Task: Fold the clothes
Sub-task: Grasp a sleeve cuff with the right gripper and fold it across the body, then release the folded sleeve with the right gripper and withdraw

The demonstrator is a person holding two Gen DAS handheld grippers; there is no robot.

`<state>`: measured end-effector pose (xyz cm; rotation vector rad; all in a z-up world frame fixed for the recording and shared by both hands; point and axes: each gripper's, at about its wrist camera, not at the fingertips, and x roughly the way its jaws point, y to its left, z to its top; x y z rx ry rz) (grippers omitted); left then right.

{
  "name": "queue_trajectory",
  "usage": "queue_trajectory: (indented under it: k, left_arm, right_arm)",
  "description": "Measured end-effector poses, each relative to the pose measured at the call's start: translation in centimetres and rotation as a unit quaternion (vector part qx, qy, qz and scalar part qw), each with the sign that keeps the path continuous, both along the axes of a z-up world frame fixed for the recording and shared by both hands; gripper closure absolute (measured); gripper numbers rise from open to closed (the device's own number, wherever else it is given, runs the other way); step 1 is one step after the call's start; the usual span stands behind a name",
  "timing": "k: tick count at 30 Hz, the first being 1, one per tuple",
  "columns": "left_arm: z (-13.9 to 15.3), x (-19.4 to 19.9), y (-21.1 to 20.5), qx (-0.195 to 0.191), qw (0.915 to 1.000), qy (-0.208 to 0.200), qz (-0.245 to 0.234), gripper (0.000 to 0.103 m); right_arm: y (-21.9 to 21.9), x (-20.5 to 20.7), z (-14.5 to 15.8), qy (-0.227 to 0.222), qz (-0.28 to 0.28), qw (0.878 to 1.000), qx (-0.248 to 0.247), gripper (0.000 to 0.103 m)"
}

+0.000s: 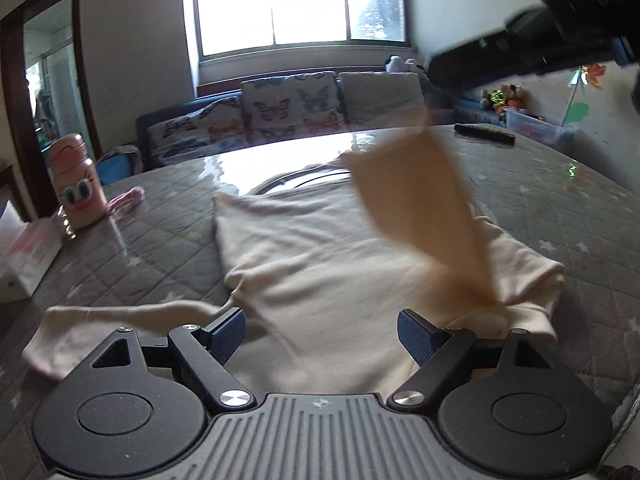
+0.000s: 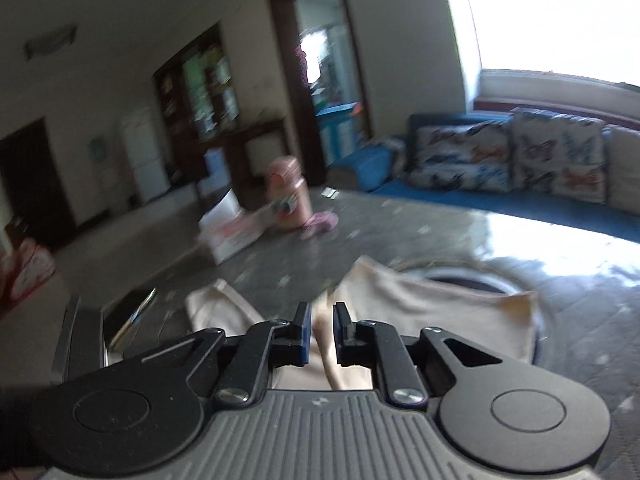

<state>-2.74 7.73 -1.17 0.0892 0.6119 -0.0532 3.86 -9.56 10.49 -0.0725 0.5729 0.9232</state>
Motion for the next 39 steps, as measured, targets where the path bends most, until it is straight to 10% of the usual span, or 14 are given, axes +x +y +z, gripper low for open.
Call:
queue_trajectory:
  k: [7,18,39]
  left_arm:
    - [0.1,-1.0,1.2,-0.009,0.9999,-0.001,0.011,0.019]
    - [0.1,1.0,-0.6,-0.012,0.9997,0.002,-0.021,0.054]
    - [-1.0,3.9,1.4,-0.05,0.9984,0.023,-0.011,0.074]
  right_arm:
    - [-1.7,-0.8,-2.1,0.007,-0.005,0.998,-0.057,0.078]
    - [-5.7,0.3,-10.2,0.072,-0.073,0.984,-0.143,0.077]
    - [-3.9,5.7,-11.3,0.06,-0.091,0.987,-0.115,0.078]
